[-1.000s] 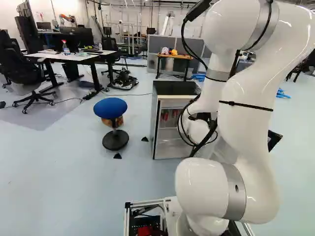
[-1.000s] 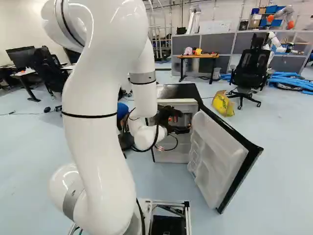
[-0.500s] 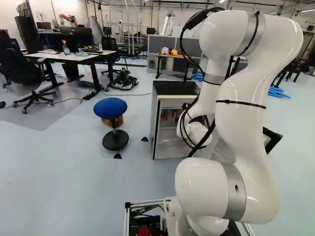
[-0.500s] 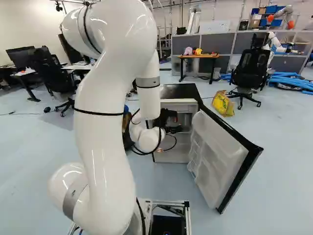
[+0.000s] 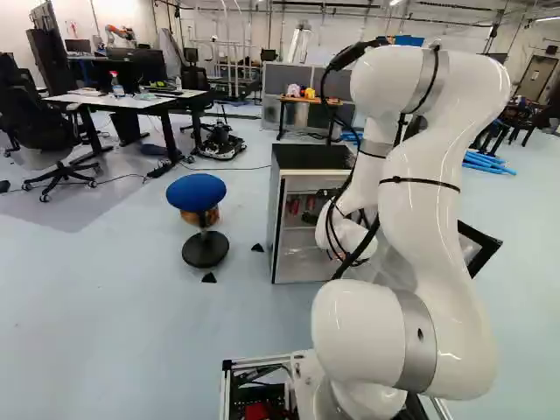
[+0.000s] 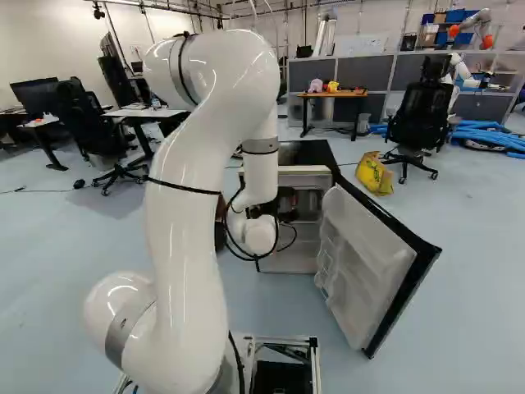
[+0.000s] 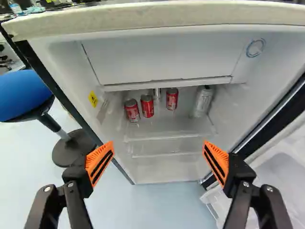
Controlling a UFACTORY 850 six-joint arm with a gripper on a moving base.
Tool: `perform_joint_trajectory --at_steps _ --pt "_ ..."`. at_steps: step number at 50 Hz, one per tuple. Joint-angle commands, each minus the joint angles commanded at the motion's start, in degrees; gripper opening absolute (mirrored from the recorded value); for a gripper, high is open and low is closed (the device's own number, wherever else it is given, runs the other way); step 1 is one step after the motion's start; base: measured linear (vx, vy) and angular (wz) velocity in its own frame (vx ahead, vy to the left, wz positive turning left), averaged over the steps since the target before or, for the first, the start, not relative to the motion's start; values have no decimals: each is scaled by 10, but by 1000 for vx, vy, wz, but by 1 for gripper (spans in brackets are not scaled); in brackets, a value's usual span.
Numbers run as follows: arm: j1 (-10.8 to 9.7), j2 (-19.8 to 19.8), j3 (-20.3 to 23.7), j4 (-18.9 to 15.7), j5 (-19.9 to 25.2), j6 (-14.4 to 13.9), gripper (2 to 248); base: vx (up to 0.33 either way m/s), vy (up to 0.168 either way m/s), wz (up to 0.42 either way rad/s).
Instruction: Grab a drink from the fridge
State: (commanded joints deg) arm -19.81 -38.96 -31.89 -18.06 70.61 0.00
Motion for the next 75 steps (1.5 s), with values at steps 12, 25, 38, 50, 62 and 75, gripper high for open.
perform_joint_trajectory --at_steps 12,25,38,50,62,75 --pt "-5 -40 -39 -2 0 0 247 0 0 0" --pt "-12 -83 -84 -15 4 0 247 0 0 0" --pt "-22 -124 -126 -35 13 0 247 0 0 0" --pt "-26 -151 -148 -59 21 0 247 0 0 0" --pt "-26 -174 -162 -89 30 0 247 0 0 0" --pt "-26 -199 -177 -115 40 0 247 0 0 0"
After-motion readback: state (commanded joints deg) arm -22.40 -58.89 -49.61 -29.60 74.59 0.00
